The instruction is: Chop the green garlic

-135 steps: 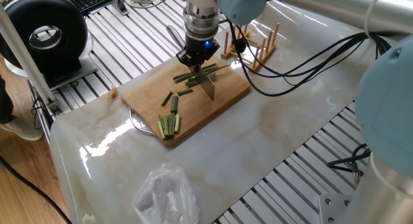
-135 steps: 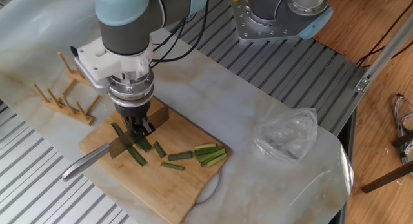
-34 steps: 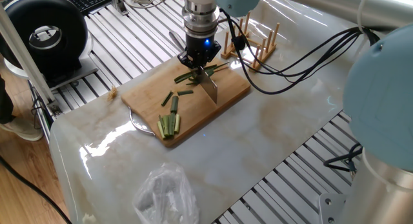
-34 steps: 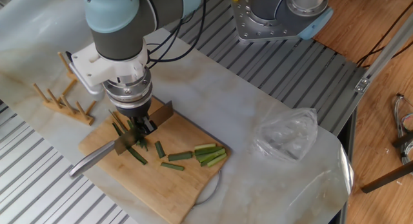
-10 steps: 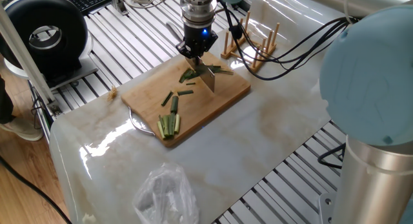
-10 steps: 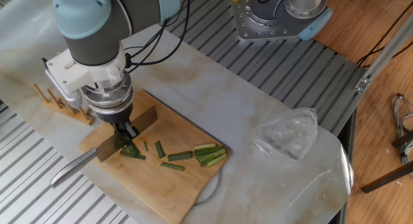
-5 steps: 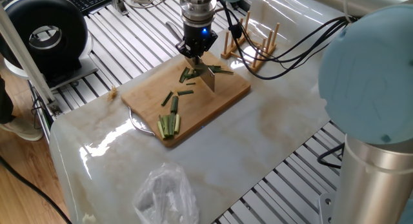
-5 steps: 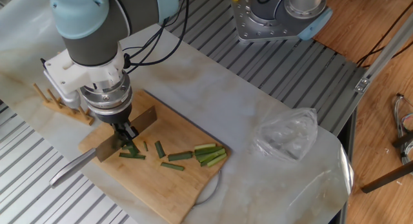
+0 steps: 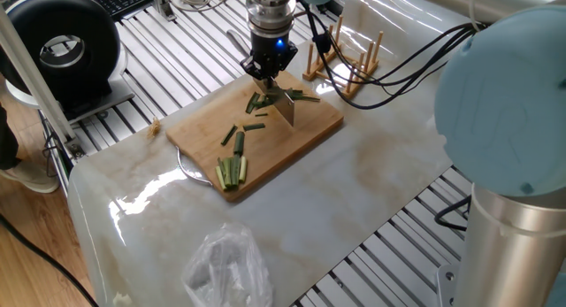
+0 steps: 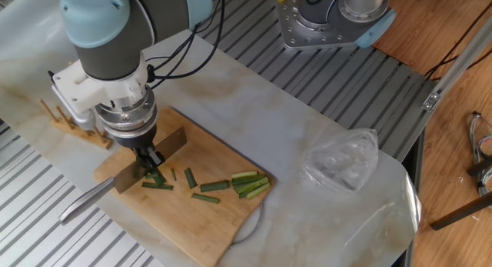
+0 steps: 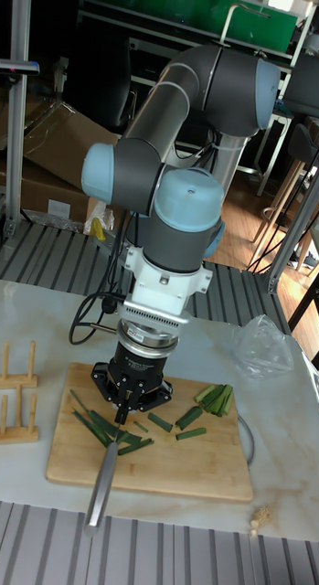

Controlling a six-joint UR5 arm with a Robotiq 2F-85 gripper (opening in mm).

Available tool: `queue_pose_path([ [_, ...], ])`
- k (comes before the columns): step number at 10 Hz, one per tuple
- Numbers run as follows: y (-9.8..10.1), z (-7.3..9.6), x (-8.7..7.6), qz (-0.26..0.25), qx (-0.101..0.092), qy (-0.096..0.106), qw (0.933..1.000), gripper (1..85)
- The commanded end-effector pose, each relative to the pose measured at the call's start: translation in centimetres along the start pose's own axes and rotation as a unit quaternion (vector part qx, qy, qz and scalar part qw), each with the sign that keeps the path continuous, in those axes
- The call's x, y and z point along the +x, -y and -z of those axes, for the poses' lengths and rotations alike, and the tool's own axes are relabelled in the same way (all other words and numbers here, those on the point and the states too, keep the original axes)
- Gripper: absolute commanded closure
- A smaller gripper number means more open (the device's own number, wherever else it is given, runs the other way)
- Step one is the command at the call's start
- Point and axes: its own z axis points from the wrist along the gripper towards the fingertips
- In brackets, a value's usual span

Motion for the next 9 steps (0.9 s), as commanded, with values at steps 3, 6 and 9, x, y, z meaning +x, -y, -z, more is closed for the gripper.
queue_pose_path([
  [3, 0.0, -0.2, 0.5, -0.003, -0.009, 0.000, 1.0000, 84.3],
  [6, -0.5, -0.6, 1.2, -0.009, -0.008, 0.001, 0.9999, 84.3],
  [9, -0.4, 0.5, 1.9, -0.009, -0.004, -0.008, 0.9999, 84.3],
])
